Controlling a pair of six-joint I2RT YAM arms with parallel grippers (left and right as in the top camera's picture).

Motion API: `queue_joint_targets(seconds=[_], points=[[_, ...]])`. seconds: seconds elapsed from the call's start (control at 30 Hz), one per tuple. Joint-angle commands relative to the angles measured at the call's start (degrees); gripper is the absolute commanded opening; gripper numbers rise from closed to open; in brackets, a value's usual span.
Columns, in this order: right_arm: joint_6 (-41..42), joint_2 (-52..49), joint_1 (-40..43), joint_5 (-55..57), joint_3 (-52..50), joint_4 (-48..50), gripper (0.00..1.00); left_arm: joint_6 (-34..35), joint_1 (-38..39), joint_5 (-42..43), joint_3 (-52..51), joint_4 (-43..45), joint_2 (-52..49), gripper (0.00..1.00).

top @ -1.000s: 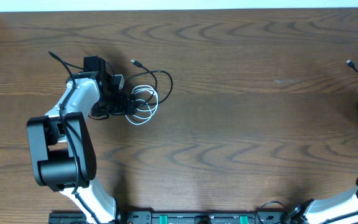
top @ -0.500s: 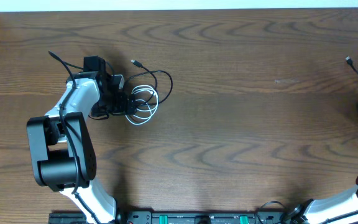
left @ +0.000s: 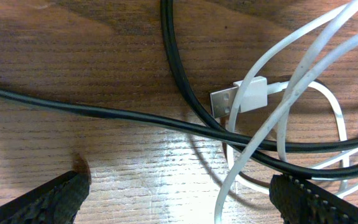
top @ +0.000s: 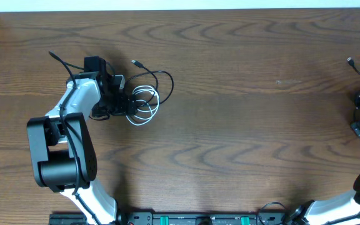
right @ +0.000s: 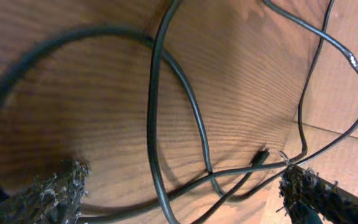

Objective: Untangle cables

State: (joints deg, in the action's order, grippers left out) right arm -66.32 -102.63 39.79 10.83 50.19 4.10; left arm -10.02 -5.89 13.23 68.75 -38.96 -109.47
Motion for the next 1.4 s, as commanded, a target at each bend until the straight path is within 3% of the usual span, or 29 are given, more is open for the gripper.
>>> queue_joint_targets(seconds=[0.0,0.1,0.27,0.57,0.7,0.8,1.07,1.37], points=[[4.74,3.78,-0.13,-2.89,-0.04,-0.24,0.99,0.72,-0.04,0.26,-0.31,-0.15,-0.72,0.98],[8.20,7.87,-0.09,-4.20,0.07,-0.07,0.99,0.72,-0.04,0.26,-0.31,-0.15,-0.70,0.98],[20.59,14.25,-0.13,-11.37,0.17,-0.26,0.99,0.72,-0.04,0.26,-0.31,-0.15,-0.70,0.98],[69.22,15.72,-0.52,-37.24,0.15,-0.61,0.99,0.72,-0.04,0.26,-0.31,-0.15,-0.72,0.98],[84.32,11.76,-4.63,-42.97,0.15,-0.68,0.99,0.72,-0.04,0.26,-0.31,-0.15,-0.72,0.98],[85.88,8.59,-10.40,-45.11,0.15,-0.66,0.99,0.72,-0.04,0.26,-0.31,-0.15,-0.70,0.98],[86.03,-0.87,-36.06,-45.09,0.15,3.93,0.99,0.72,-0.04,0.26,-0.31,-0.15,-0.72,0.98],[86.03,-2.08,-54.93,-46.14,0.15,11.67,0.99,0.72,-0.04,0.26,-0.31,-0.15,-0.72,0.98]])
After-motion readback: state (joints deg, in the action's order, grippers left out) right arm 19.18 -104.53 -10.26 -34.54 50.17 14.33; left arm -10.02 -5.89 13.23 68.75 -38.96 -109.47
